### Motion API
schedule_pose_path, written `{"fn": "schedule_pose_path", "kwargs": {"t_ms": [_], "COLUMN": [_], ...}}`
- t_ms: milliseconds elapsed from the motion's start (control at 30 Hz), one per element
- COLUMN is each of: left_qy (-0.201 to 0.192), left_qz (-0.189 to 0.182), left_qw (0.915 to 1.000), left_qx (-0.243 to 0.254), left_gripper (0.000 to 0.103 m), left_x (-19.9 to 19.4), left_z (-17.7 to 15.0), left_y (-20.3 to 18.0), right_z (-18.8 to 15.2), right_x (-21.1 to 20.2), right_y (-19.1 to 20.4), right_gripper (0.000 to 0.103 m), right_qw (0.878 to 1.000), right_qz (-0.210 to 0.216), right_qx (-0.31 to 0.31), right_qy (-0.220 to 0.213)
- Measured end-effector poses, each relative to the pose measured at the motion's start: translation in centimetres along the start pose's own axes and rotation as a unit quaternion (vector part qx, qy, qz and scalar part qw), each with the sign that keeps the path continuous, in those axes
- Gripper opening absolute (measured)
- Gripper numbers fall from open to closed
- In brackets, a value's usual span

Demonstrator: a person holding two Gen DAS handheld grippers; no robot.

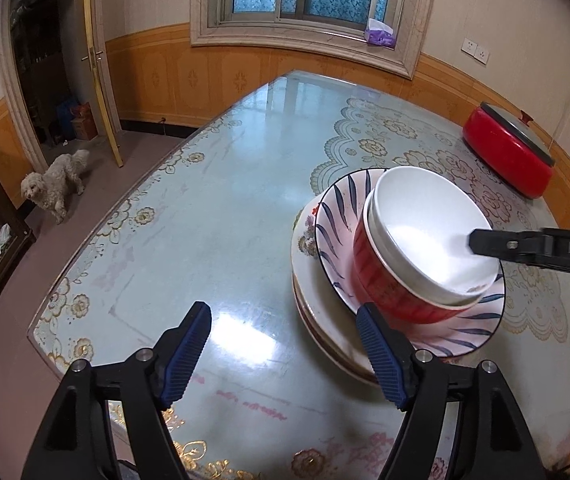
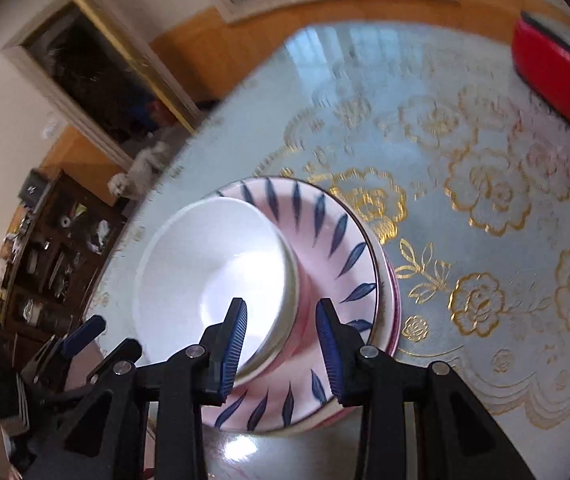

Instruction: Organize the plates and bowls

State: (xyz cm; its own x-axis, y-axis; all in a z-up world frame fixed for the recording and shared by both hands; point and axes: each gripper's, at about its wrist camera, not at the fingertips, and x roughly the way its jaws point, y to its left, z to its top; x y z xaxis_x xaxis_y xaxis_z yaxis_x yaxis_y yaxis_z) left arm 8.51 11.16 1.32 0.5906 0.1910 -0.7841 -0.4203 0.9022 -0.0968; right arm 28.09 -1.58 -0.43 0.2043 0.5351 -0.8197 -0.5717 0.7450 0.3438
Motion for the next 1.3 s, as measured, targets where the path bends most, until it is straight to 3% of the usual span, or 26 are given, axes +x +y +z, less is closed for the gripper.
{"fn": "schedule_pose_path", "kwargs": {"t_ms": [100, 200, 333, 533, 667, 733, 767, 800, 967, 1300], "left_qy": [-0.008, -0.028, -0.040, -0.025, -0.038, -0.043, -0.045, -0.047, -0.072, -0.043], "left_qz": [0.008, 0.007, -0.017, -0.054, -0.050, -0.044, -0.041, -0.037, -0.011, -0.060], "left_qw": [0.9999, 0.9993, 0.9972, 0.9941, 0.9927, 0.9914, 0.9904, 0.9894, 0.9845, 0.9867], "left_qx": [0.002, 0.023, 0.061, 0.091, 0.103, 0.116, 0.124, 0.132, 0.160, 0.145], "left_gripper": [0.089, 0.095, 0.101, 0.102, 0.103, 0.103, 0.103, 0.103, 0.103, 0.103], "left_x": [-0.8, -1.7, -1.9, -1.6, -2.1, -2.4, -2.6, -2.7, -3.7, -3.2], "left_z": [0.0, 0.0, -0.1, 0.3, 0.4, 0.3, 0.3, 0.2, -0.3, -0.7], "left_y": [0.2, 0.3, 0.6, 1.9, 3.2, 3.4, 3.4, 3.4, 3.7, 4.7], "right_z": [-1.2, -2.9, -5.2, -8.0, -9.6, -10.4, -10.8, -11.0, -12.4, -13.6], "right_x": [-2.2, -4.0, -5.1, -4.5, -3.9, -3.7, -3.6, -3.5, -3.3, -3.3], "right_y": [1.0, 2.3, 3.5, 5.0, 7.1, 8.0, 8.2, 8.5, 10.4, 11.2], "right_gripper": [0.037, 0.037, 0.038, 0.039, 0.045, 0.055, 0.070, 0.078, 0.078, 0.078], "right_qw": [0.998, 0.994, 0.992, 0.992, 0.986, 0.985, 0.985, 0.984, 0.976, 0.968], "right_qz": [0.014, -0.002, -0.034, -0.080, -0.126, -0.133, -0.136, -0.141, -0.171, -0.196], "right_qx": [-0.041, -0.084, -0.075, -0.006, 0.000, 0.013, 0.018, 0.021, 0.030, 0.064], "right_qy": [-0.039, -0.072, -0.095, -0.095, -0.106, -0.108, -0.109, -0.110, -0.130, -0.139]}}
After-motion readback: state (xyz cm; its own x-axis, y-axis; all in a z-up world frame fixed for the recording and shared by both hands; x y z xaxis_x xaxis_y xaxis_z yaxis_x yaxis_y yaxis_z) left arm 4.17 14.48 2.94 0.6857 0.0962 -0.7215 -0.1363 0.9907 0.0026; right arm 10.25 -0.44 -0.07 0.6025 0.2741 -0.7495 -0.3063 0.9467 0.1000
